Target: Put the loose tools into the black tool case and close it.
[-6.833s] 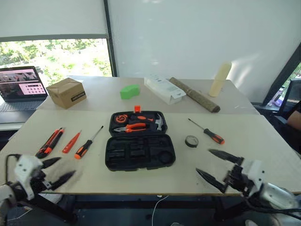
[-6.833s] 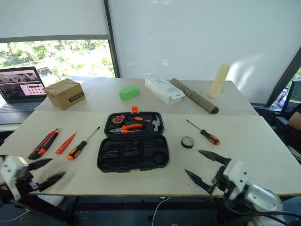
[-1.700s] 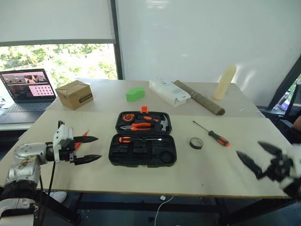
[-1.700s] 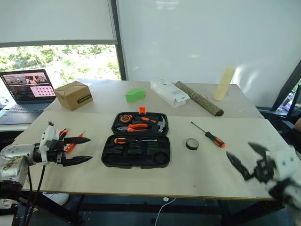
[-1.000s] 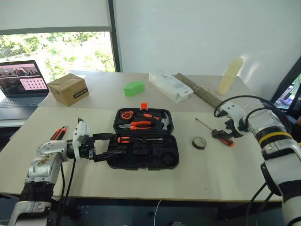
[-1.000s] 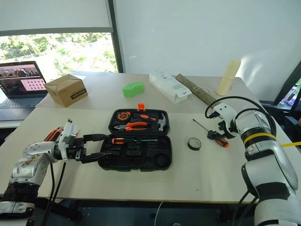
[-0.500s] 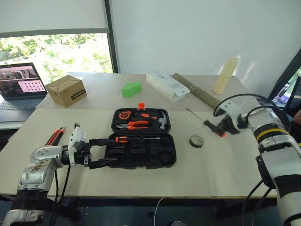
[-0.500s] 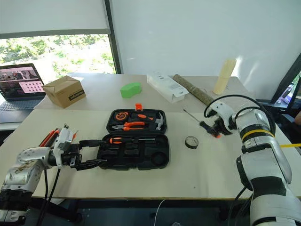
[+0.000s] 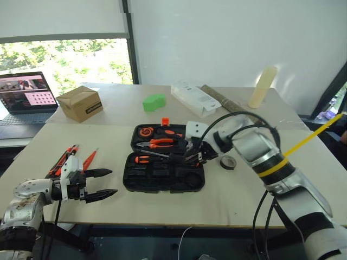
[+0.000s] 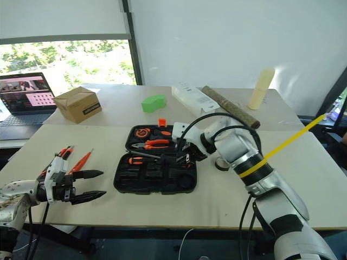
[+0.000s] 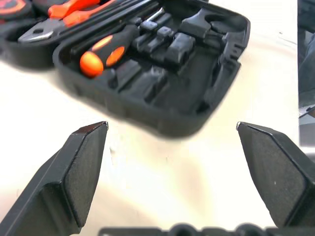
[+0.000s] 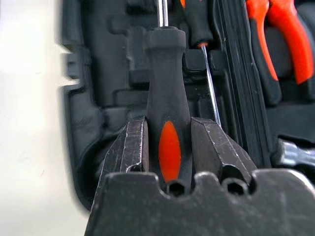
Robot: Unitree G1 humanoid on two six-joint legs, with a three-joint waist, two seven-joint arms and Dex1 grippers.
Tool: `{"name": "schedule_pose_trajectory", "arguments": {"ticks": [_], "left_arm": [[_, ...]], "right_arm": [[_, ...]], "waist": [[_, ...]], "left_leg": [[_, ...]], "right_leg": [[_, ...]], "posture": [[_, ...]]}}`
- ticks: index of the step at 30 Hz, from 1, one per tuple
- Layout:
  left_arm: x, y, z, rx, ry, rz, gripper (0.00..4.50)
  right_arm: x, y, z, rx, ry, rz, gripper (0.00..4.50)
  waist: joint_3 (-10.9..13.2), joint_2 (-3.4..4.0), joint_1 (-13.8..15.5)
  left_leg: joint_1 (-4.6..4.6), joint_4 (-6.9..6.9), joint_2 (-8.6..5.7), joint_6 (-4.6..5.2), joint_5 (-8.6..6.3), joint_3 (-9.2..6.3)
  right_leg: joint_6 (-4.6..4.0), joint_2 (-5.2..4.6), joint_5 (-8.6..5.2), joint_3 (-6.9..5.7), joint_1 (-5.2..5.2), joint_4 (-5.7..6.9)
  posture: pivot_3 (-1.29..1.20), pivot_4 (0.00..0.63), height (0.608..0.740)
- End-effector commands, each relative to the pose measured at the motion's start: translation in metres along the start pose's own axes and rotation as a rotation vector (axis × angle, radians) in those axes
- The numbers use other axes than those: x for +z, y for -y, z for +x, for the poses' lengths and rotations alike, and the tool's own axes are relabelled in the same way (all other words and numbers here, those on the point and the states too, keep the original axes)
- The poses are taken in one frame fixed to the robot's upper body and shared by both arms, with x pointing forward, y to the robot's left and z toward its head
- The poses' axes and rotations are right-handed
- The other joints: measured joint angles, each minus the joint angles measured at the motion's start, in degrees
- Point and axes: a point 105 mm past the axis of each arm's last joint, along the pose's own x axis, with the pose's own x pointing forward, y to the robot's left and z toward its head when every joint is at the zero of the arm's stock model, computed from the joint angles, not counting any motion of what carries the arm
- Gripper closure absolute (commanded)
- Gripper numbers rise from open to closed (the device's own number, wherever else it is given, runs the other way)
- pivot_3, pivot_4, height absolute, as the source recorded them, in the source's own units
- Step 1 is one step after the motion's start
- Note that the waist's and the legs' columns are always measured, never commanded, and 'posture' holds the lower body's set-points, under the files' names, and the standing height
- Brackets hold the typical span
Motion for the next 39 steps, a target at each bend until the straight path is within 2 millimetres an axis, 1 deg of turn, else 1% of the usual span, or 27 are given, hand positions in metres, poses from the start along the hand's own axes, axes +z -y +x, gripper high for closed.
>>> {"name": "schedule_pose_trajectory", "arguments": {"ticks": [1,4,6,8,13,20,22,23,24,25,26,27,29,32,34,35,37,38,39], "left_arm": [[0.014,0.001,-0.002,-0.007,0.013,0.058,0.0],[0.016,0.003,0.0,-0.012,0.013,0.061,0.0],[0.016,0.005,0.0,-0.016,0.011,0.065,0.0],[0.016,0.006,-0.001,-0.015,0.009,0.066,0.0],[0.017,0.007,-0.001,-0.009,0.01,0.067,0.0],[0.016,0.008,-0.002,0.0,0.009,0.071,0.0],[0.016,0.008,-0.002,0.002,0.01,0.071,0.0],[0.016,0.008,-0.002,0.003,0.01,0.072,0.0],[0.016,0.008,-0.002,0.005,0.009,0.071,0.0],[0.016,0.008,-0.002,0.005,0.009,0.071,0.0],[0.016,0.008,-0.001,0.006,0.008,0.071,0.0],[0.016,0.007,-0.001,0.008,0.007,0.07,0.0],[0.016,0.007,-0.002,0.011,0.003,0.068,0.0],[0.016,0.006,-0.002,0.013,0.003,0.067,0.0],[0.017,0.005,-0.002,0.014,0.005,0.067,0.0],[0.017,0.005,-0.002,0.015,0.006,0.067,0.0],[0.016,0.005,0.0,0.014,0.009,0.067,0.0],[0.016,0.005,0.002,0.013,0.01,0.068,0.0],[0.016,0.006,0.003,0.012,0.011,0.068,0.0]], "right_arm": [[-0.003,0.009,0.003,-0.076,-0.053,-0.027,3.54],[-0.012,0.015,0.007,-0.106,-0.105,-0.043,3.54],[-0.02,0.017,0.009,-0.104,-0.149,-0.068,3.54],[-0.024,0.017,0.011,-0.097,-0.167,-0.075,3.54],[-0.028,0.012,0.019,-0.062,-0.187,-0.099,3.54],[-0.03,0.009,0.026,-0.036,-0.221,-0.176,3.54],[-0.029,0.009,0.026,-0.043,-0.22,-0.192,2.52],[-0.026,0.01,0.025,-0.054,-0.207,-0.191,2.34],[-0.023,0.012,0.022,-0.062,-0.193,-0.189,1.99],[-0.021,0.013,0.02,-0.068,-0.183,-0.188,1.52],[-0.017,0.015,0.015,-0.076,-0.155,-0.18,1.27],[-0.012,0.015,0.006,-0.065,-0.116,-0.167,0.94],[-0.006,0.012,-0.011,-0.032,-0.066,-0.153,0.94],[-0.001,0.01,-0.023,-0.017,-0.017,-0.135,0.94],[0.004,0.01,-0.024,-0.016,0.028,-0.125,1.47],[0.005,0.01,-0.024,-0.017,0.038,-0.119,1.55],[0.006,0.007,-0.01,-0.015,0.064,-0.117,2.25],[0.008,0.006,-0.003,-0.015,0.083,-0.109,2.5],[0.008,0.006,0.005,-0.023,0.093,-0.101,2.95]], "waist": [[0.0,0.0,0.1],[0.0,0.0,-0.2],[0.0,0.0,-0.5],[0.0,0.0,-0.6],[0.0,0.0,-0.5],[0.0,0.0,-0.6],[0.0,0.0,-0.5],[0.0,0.0,-0.5],[0.0,0.0,-0.4],[0.0,0.0,-0.4],[0.0,0.0,-0.4],[0.0,-0.01,-0.4],[0.0,0.0,-0.4],[0.0,-0.01,-0.6],[0.0,0.0,-0.6],[0.0,0.0,-0.7],[0.0,-0.01,-0.9],[0.0,-0.01,-0.9],[0.0,-0.01,-1.0]], "left_leg": [[-0.03,0.04,-0.02,0.01,-0.01,0.03],[-0.03,0.04,-0.03,0.0,0.0,0.05],[-0.02,0.03,0.0,-0.03,0.01,0.06],[-0.01,0.02,0.0,-0.05,0.02,0.06],[-0.01,0.03,0.0,-0.05,0.03,0.05],[0.01,0.03,0.01,-0.05,0.03,0.05],[0.01,0.03,0.01,-0.05,0.03,0.05],[0.01,0.03,0.01,-0.05,0.03,0.05],[0.01,0.03,0.01,-0.05,0.03,0.05],[0.0,0.03,0.01,-0.05,0.03,0.05],[0.0,0.03,0.01,-0.05,0.03,0.05],[0.0,0.03,0.01,-0.05,0.03,0.05],[-0.02,0.02,0.01,-0.05,0.03,0.05],[-0.01,0.02,0.02,-0.05,0.02,0.04],[0.01,0.02,0.02,-0.05,0.02,0.04],[0.02,0.02,0.03,-0.05,0.02,0.04],[0.04,0.02,0.06,-0.06,0.03,0.04],[0.09,0.02,0.09,-0.07,0.04,0.04],[0.11,0.02,0.11,-0.07,0.04,0.04]], "right_leg": [[0.0,0.01,0.0,0.0,0.0,0.0],[0.0,0.07,0.0,0.0,-0.01,0.01],[-0.01,0.12,0.0,0.0,-0.01,0.03],[-0.01,0.13,0.0,0.01,-0.03,0.03],[0.0,0.13,0.0,0.01,-0.01,0.02],[-0.01,0.14,0.0,0.02,0.0,0.03],[-0.01,0.14,0.0,0.02,0.0,0.03],[-0.01,0.14,0.0,0.02,0.0,0.03],[-0.01,0.13,0.0,0.01,0.0,0.03],[-0.01,0.13,0.0,0.01,0.01,0.03],[-0.01,0.13,0.0,0.01,0.01,0.02],[-0.01,0.13,0.0,0.01,0.01,0.02],[-0.01,0.13,0.0,0.01,-0.01,0.0],[-0.01,0.14,0.0,0.01,0.0,-0.01],[-0.01,0.14,0.0,0.02,0.0,0.01],[-0.01,0.15,0.0,0.02,0.0,0.02],[-0.06,0.18,0.03,0.04,-0.01,0.03],[-0.07,0.22,0.04,0.05,0.01,0.05],[-0.09,0.24,0.05,0.05,0.02,0.05]], "posture": [[0.0,0.15,0.74],[0.0,0.15,0.74],[0.0,0.15,0.74],[0.0,0.15,0.74],[0.0,0.15,0.74],[0.0,0.15,0.74],[0.0,0.15,0.74],[0.0,0.15,0.74],[0.0,0.15,0.74],[0.0,0.15,0.74],[0.0,0.15,0.74],[0.0,0.15,0.74],[0.0,0.15,0.74],[0.0,0.15,0.74],[0.0,0.15,0.74],[0.0,0.15,0.74],[0.0,0.15,0.74],[0.0,0.15,0.74],[0.0,0.15,0.74]]}}
